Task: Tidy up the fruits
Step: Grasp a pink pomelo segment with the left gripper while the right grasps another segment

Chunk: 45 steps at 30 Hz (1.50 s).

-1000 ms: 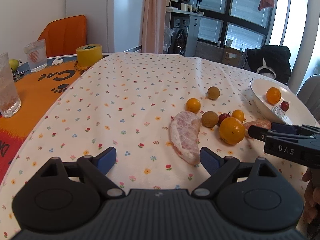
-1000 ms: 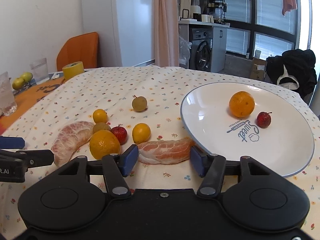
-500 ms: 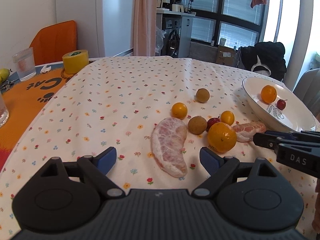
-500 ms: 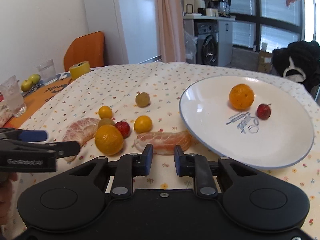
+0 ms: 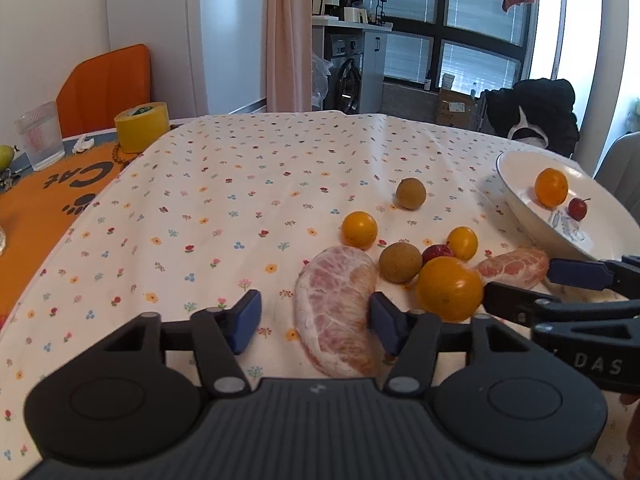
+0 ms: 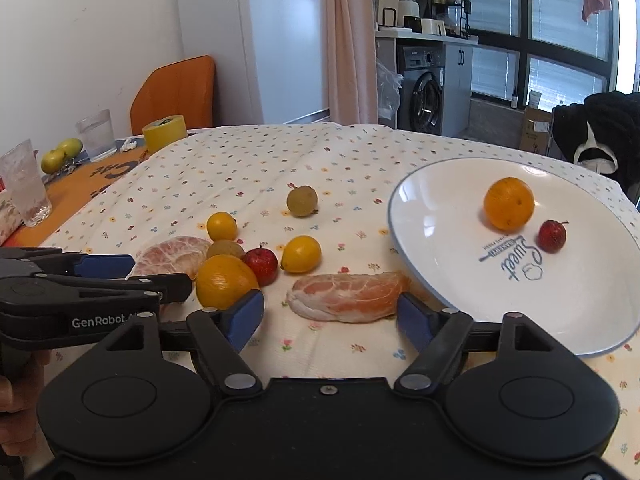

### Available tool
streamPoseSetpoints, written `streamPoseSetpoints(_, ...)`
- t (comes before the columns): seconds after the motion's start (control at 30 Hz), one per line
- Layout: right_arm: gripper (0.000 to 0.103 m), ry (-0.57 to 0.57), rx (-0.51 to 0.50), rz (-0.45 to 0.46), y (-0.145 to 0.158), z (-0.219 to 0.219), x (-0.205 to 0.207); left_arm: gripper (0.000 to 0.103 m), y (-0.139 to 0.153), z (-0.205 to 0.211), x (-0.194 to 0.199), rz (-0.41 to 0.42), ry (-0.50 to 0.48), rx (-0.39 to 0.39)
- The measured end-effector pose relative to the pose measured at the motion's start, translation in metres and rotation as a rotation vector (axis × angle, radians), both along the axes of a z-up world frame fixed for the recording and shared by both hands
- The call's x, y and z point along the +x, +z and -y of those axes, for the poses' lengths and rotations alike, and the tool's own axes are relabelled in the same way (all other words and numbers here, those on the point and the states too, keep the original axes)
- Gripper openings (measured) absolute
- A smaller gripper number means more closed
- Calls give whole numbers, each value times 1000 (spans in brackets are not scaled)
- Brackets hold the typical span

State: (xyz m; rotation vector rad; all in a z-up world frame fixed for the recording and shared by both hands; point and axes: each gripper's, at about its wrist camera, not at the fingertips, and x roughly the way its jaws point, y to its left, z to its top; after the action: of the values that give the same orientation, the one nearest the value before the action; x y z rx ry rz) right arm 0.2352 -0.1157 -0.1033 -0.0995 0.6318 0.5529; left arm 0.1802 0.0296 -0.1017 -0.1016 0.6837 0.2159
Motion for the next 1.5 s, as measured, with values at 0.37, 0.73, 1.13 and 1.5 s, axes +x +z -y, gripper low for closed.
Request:
streamPoseSetpoints(0.37, 33, 65, 11, -23, -2, -6, -1, 36, 4, -11, -13, -6, 5, -42)
streamPoseSetpoints(0.73, 71, 73, 2, -21, 2, -13, 3, 37, 6, -19, -19, -20, 31, -46)
streamPoseSetpoints(1.13, 73, 111, -34, 20, -1, -30, 5, 40, 3, -15, -8, -15, 23, -6)
streamPoseSetpoints(1.5, 70, 140, -54, 25, -4, -38, 7, 37, 7, -29, -23, -11, 48, -30)
